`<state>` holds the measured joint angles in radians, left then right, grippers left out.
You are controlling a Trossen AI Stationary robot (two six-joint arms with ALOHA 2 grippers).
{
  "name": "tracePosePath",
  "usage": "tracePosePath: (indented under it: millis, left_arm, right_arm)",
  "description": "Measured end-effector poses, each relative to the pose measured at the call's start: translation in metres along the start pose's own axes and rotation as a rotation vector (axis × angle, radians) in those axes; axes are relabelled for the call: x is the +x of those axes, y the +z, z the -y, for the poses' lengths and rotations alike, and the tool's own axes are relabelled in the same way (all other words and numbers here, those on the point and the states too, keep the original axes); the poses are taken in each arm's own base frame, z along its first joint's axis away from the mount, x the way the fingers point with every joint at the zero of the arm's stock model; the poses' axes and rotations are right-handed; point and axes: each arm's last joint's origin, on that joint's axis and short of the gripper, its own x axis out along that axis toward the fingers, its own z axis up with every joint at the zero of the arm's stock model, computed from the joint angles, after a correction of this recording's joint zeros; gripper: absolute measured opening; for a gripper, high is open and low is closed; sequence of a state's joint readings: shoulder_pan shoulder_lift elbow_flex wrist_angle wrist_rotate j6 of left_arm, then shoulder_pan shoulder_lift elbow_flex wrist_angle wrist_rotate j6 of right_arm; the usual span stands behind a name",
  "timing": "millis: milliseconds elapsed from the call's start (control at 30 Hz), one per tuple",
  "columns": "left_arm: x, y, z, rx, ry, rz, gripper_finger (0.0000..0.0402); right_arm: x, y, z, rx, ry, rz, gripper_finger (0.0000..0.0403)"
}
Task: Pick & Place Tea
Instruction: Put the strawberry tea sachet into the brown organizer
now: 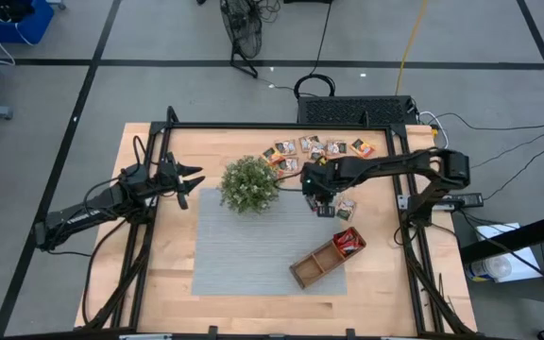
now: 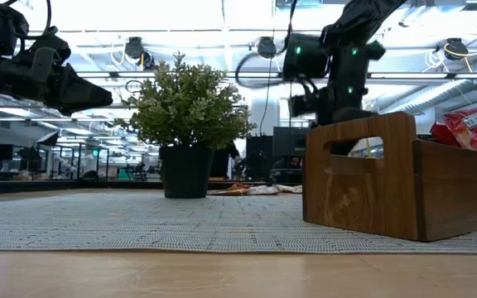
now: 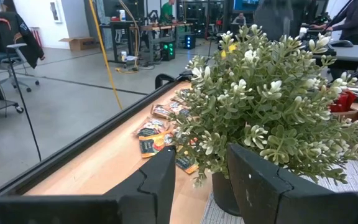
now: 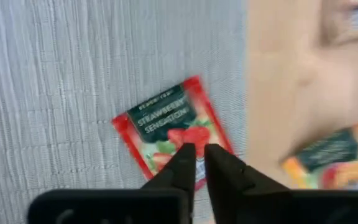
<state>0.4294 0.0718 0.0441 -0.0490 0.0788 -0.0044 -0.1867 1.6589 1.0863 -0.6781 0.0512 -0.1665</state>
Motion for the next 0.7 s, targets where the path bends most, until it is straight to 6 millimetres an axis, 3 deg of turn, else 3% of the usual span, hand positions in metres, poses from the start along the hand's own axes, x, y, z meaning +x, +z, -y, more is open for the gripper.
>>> tracePosePath:
  millis: [133, 233, 467, 700]
  left_arm:
    - [0.0, 0.0, 0.0, 0.0, 0.0, 0.0, 0.0147]
    - [0.0, 0.0, 0.0, 0.0, 0.0, 0.0, 0.0147]
    - [0.0, 0.0, 0.0, 0.0, 0.001, 0.0, 0.0147]
    - [0.0, 0.0, 0.0, 0.0, 0.0, 0.0, 0.0147]
  right_arm:
    - [-0.017, -0.002, 0.001, 0.022, -0.031, 0.04, 0.0081]
    - [-0.018, -0.003, 0.002, 0.029, -0.03, 0.041, 0.0144]
    - [0.001, -0.012, 0.002, 0.043, -0.001, -0.023, 0.0287]
    - [0.02, -0.022, 0.006, 0.083, 0.056, -0.065, 0.0344]
